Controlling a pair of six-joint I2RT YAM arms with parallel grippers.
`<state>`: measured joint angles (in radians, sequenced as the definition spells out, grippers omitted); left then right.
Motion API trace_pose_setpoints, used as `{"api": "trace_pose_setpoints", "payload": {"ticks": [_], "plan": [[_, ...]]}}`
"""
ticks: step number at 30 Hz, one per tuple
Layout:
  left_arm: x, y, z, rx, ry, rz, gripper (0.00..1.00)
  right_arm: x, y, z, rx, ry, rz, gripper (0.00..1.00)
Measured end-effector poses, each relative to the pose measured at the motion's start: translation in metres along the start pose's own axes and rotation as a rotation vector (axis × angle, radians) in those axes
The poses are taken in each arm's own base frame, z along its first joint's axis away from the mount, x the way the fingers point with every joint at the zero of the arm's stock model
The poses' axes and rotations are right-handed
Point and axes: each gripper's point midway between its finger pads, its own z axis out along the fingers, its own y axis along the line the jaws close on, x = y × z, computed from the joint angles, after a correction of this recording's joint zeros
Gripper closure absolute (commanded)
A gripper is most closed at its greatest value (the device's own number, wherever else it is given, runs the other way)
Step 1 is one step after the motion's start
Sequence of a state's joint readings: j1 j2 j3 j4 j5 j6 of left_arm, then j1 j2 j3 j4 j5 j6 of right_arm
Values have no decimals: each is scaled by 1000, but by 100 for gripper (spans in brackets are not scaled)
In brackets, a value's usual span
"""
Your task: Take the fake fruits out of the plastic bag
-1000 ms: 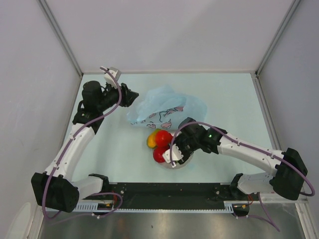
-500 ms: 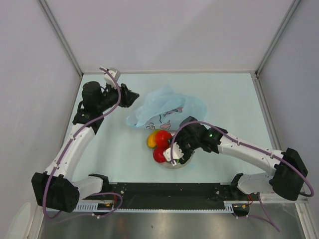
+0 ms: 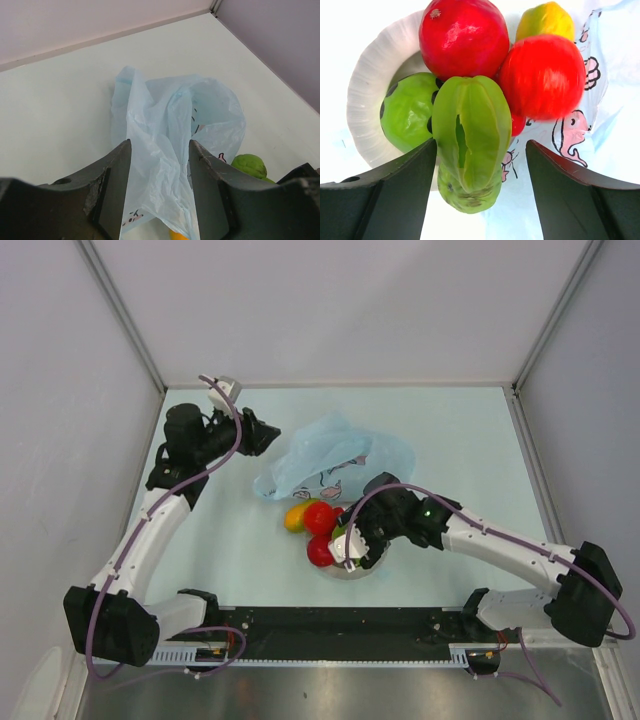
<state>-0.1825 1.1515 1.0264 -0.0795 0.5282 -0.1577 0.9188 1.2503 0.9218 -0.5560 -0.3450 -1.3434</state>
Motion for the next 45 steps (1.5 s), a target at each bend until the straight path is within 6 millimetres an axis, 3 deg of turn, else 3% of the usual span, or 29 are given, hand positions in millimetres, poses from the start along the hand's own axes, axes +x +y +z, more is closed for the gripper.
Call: {"api": "trace_pose_setpoints", "payload": {"ticks": [6, 15, 17, 20, 24, 27, 30, 34, 37, 39, 45], "plan": [[-1, 0, 1, 4, -6, 3, 45, -1, -2, -4, 14, 2, -4, 23], [14, 3, -1, -7, 30, 0, 45, 4, 6, -6, 3, 21, 10, 22], [19, 3, -8, -14, 52, 17, 43, 2, 4, -11, 21, 23, 12, 21], [22, 2, -30, -49, 70, 66, 30, -1, -2, -26, 75, 20, 33, 20], [26, 5, -62, -132, 75, 116, 23, -8, -12, -49, 172, 1, 104, 17], [37, 16, -75, -198, 117, 106, 20, -7, -24, -57, 245, -10, 193, 16], [57, 35, -77, -252, 198, 50, 18, 13, -41, -58, 307, 8, 334, 16], [96, 73, -82, -333, 372, -62, 10, 59, -82, -60, 408, 53, 544, 14], [119, 94, -98, -376, 509, -124, 0, 95, -112, -60, 471, 77, 654, 14], [124, 99, -110, -381, 570, -123, 0, 111, -118, -55, 474, 86, 687, 13], [150, 85, -127, -296, 671, -79, 0, 153, -101, -27, 411, 131, 792, 16]]}}
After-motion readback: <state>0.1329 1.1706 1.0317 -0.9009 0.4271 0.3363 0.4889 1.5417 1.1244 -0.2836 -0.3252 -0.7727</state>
